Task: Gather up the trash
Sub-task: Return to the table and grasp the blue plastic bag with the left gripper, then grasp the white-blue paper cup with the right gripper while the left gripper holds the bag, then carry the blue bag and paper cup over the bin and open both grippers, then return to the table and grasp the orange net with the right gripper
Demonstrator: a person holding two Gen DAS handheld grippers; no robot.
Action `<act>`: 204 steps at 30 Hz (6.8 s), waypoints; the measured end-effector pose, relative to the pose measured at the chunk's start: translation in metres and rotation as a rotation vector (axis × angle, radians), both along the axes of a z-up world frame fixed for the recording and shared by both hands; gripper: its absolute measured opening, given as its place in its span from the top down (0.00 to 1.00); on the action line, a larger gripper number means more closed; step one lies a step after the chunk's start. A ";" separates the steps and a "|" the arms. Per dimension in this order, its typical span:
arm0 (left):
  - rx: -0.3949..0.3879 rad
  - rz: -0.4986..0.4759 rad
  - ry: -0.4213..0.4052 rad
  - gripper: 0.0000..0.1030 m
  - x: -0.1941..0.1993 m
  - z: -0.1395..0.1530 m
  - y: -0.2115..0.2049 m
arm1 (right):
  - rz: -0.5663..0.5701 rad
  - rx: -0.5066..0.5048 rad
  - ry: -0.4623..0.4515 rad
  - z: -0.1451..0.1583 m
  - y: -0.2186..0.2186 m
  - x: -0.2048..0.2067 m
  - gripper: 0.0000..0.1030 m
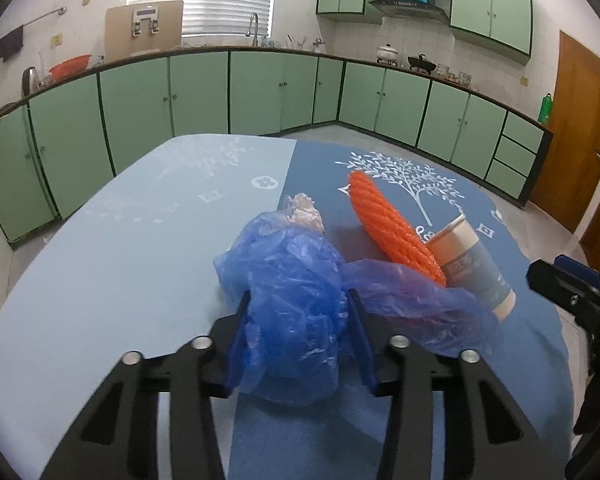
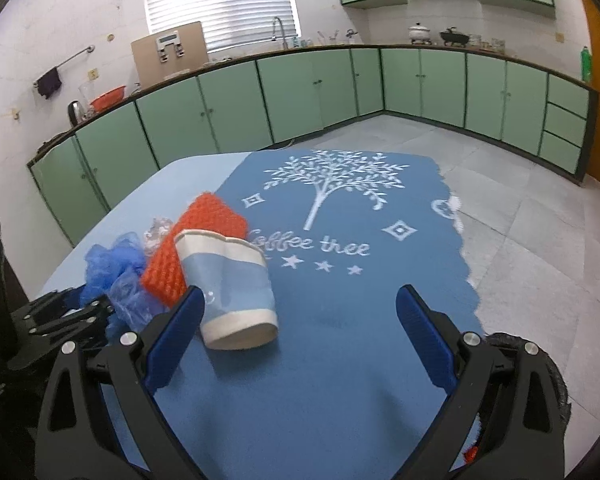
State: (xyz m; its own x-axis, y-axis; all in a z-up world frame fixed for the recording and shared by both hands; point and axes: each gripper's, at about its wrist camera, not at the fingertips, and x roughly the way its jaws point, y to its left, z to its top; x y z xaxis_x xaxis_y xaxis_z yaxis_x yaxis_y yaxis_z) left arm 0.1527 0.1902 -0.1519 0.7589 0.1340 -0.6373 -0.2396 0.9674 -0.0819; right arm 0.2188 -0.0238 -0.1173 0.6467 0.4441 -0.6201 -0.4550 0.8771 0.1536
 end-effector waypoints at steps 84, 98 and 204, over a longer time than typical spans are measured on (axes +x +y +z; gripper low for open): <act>-0.005 -0.428 -0.145 0.84 -0.008 0.048 -0.239 | -0.398 -0.002 -0.051 0.021 -0.247 -0.080 0.46; 0.010 -0.510 -0.114 0.84 0.019 0.021 -0.302 | -0.505 -0.029 0.036 -0.031 -0.290 -0.069 0.46; -0.016 0.114 -0.009 0.40 -0.005 -0.005 0.080 | 0.047 -0.050 0.069 -0.032 0.107 0.013 0.88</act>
